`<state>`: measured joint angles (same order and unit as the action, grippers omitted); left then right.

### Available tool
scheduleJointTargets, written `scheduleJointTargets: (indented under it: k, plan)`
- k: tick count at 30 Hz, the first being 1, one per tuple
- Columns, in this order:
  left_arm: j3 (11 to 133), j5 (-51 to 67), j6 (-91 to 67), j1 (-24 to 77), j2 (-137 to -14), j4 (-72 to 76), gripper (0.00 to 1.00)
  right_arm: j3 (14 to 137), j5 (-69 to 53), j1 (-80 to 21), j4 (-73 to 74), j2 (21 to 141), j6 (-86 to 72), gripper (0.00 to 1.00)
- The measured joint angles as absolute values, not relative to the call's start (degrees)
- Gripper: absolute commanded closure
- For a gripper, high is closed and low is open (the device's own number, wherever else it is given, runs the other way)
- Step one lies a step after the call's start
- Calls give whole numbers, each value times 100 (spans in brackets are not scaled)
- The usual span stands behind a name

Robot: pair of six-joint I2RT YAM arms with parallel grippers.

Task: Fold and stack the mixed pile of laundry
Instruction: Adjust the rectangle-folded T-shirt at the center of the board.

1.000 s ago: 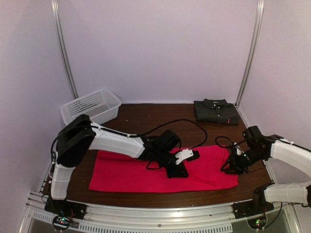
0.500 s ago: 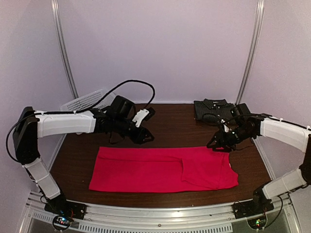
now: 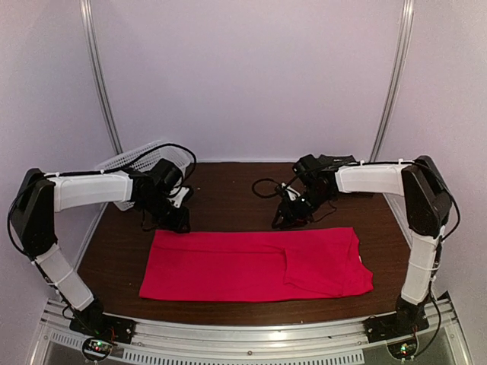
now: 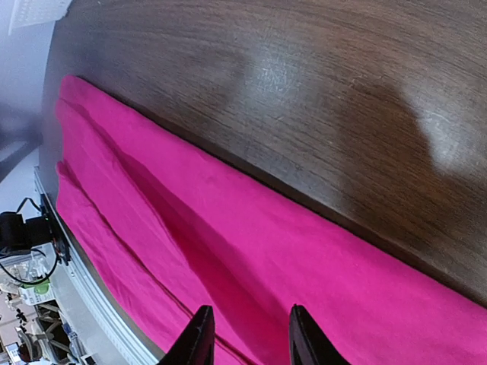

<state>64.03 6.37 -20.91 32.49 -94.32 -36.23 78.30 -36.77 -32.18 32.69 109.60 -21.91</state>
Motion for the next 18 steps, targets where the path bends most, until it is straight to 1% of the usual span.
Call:
scheduleJointTargets:
  k: [4, 9, 14, 18]
  plan:
    - [6455, 489, -2206, 3070, -9472, -3999, 70, 8237, -3559, -3420, 3424, 11443, -2071, 65]
    - [6615, 336, -2244, 2880, -9706, -4348, 70, 8628, -3389, -3566, 3642, 11793, -1922, 70]
    - [6692, 272, -2237, 2832, -9894, -4536, 70, 8766, -3269, -3691, 3824, 11937, -1743, 75]
    - [6700, 248, -2222, 2818, -9933, -4678, 69, 8858, -3227, -3863, 3957, 12134, -1590, 76]
